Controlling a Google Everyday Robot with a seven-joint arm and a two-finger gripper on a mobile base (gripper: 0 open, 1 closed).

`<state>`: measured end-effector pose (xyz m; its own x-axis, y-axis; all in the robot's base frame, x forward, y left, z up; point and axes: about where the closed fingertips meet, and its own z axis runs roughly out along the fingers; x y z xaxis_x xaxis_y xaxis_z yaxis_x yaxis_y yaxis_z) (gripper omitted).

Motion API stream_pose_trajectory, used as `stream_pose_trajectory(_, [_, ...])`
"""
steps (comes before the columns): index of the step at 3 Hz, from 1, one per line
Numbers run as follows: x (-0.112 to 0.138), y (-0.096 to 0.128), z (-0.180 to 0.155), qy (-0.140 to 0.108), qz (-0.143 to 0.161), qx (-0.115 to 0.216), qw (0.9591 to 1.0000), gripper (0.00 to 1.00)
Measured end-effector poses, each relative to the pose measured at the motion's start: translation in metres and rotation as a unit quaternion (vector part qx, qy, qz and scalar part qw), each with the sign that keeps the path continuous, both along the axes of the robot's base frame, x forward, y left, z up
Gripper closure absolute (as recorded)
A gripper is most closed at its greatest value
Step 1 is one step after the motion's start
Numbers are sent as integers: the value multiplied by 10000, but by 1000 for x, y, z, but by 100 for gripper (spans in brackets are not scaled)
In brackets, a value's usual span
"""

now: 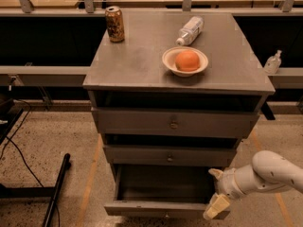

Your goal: Close bottom drawer

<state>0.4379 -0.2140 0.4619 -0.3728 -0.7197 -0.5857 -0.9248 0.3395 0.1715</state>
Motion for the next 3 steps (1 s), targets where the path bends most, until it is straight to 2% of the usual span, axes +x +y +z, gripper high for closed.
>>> stream_pose_trajectory(1, [11, 5, -53, 237, 36, 222, 9995, 0])
stream_pose_trajectory(2, [11, 5, -53, 238, 37, 223, 9995, 0])
stream_pose_trajectory(3, [10, 6, -54, 251, 50, 232, 9994, 16])
